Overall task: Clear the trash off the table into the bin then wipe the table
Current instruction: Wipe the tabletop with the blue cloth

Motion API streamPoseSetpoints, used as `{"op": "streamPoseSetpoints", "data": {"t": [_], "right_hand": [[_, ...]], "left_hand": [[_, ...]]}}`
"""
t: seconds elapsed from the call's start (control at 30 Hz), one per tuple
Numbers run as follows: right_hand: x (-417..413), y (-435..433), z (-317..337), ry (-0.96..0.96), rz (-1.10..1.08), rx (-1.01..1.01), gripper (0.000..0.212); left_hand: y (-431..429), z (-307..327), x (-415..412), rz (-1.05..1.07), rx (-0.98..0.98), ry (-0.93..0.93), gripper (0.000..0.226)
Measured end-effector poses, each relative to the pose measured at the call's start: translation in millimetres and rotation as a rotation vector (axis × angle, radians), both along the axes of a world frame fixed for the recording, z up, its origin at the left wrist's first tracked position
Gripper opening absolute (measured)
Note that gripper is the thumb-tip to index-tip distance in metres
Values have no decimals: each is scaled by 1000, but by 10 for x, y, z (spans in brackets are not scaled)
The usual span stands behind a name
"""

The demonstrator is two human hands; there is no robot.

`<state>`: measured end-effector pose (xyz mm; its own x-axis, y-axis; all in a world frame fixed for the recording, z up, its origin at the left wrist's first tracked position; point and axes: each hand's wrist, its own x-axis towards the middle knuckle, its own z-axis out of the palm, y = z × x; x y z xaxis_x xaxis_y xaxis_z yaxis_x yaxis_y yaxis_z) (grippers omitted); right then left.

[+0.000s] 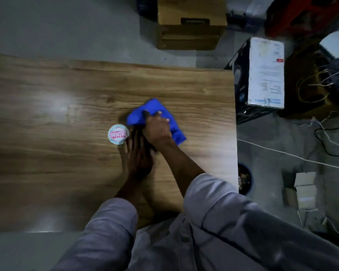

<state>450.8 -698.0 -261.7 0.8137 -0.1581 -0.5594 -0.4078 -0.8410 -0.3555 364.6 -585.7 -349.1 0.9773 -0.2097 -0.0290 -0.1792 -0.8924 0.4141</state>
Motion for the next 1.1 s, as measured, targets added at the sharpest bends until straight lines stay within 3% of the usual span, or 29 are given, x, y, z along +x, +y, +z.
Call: {"op": "streamPoseSetpoints", "data": {"t": [0.07,0.13,0.2,0.33,0.43,0.53,0.63,0.73,0.8,0.87,0.9,0.97,1.03,1.1], "right_hand": [[93,-113,116,-103,-37,307,51],[119,-506,141,-166,-258,425,42],[14,-973,256,-219,-420,334,43],[-284,-1861,385,-200,-555,-143,50],[-215,-2038,103,-121,-596,-206,60],[101,-1572,-273,121,-603,-267,59],[445,-853,-371,84,-437,-327,55],[561,-286,-330,35,-121,-209,52],[527,-172,-237,-152,161,5,52],[470,-364,-133,-263,269,425,49],[406,-522,-90,-238,182,594,44],[328,-947,2,-252,-54,646,43],[282,-1417,120,-312,-311,463,49],[275,-1837,238,-398,-477,152,56]], "left_hand": [[10,17,39,11,14,42,65],[-21,85,132,3,88,102,63],[-71,127,173,3,145,105,52],[-151,144,121,49,157,88,51],[-164,152,137,42,194,95,53],[-148,104,165,52,212,102,53],[-114,110,191,32,252,84,58],[-133,197,195,43,237,88,70],[-122,182,199,54,271,98,68],[-87,123,239,34,344,75,62],[-89,107,244,38,349,73,62],[-131,153,217,55,317,87,65],[-167,190,196,52,274,76,60],[-167,170,196,52,247,61,58]]}}
